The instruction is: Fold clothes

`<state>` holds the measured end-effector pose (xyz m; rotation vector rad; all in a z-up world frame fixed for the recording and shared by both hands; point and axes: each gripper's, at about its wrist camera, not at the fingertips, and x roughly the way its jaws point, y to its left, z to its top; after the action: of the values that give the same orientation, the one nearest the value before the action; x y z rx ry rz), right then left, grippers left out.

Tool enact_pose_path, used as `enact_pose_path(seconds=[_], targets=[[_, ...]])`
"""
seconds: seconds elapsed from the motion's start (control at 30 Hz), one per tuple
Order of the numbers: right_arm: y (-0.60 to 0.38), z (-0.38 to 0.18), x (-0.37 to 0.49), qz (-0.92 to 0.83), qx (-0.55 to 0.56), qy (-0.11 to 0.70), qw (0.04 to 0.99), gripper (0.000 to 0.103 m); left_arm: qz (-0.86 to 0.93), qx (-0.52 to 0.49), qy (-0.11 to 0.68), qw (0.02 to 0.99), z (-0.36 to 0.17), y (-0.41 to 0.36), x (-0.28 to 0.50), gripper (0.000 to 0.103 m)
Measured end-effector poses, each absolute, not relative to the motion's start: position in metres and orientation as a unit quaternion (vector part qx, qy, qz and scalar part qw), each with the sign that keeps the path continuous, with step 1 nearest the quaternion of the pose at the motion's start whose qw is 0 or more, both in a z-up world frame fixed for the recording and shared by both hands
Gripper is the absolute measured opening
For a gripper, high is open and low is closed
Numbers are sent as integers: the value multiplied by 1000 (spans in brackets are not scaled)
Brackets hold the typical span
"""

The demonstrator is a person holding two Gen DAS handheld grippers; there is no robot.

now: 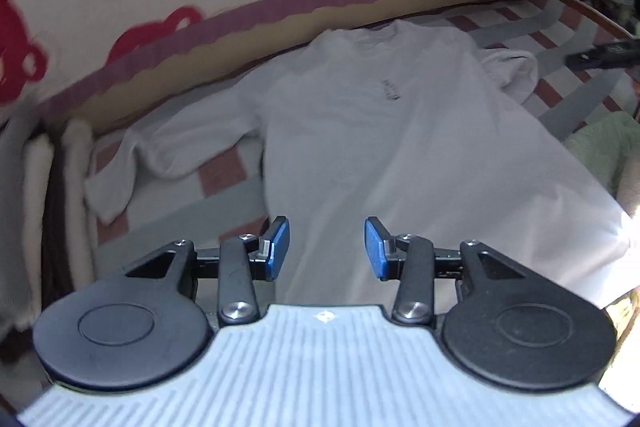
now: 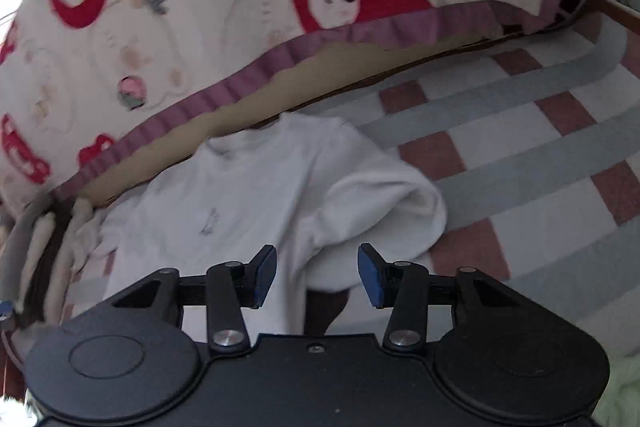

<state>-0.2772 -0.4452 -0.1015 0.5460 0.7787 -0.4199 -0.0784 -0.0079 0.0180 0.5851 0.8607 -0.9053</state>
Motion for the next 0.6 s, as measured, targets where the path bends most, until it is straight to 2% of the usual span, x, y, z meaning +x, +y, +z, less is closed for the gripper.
enact_pose_path(seconds=[0.1,0.2,0.27,0.37,0.47,0.6], targets=[[-472,-137,-251,-269,264,378,846,61,-450,339,378,734,13,-88,-76,44],[-496,-178,-266,-267,350,364,821,61,-451,386,380,710,-17,-158,-81,44],[-503,-185,-283,-248,368,361,820,60,-469,409,365,693,-40,-200,-95,44],[-511,-180,-302,-263,340,349,833,60,-508,392,339,688,-68,-257,-118,44],[-528,-186,-309,-261,405,327,813,61,-495,372,347,705,-99,-304,-133,44],[-529,-197,-295,-249,417,326,811,61,-477,327,337,743,-125,-333,-142,45]])
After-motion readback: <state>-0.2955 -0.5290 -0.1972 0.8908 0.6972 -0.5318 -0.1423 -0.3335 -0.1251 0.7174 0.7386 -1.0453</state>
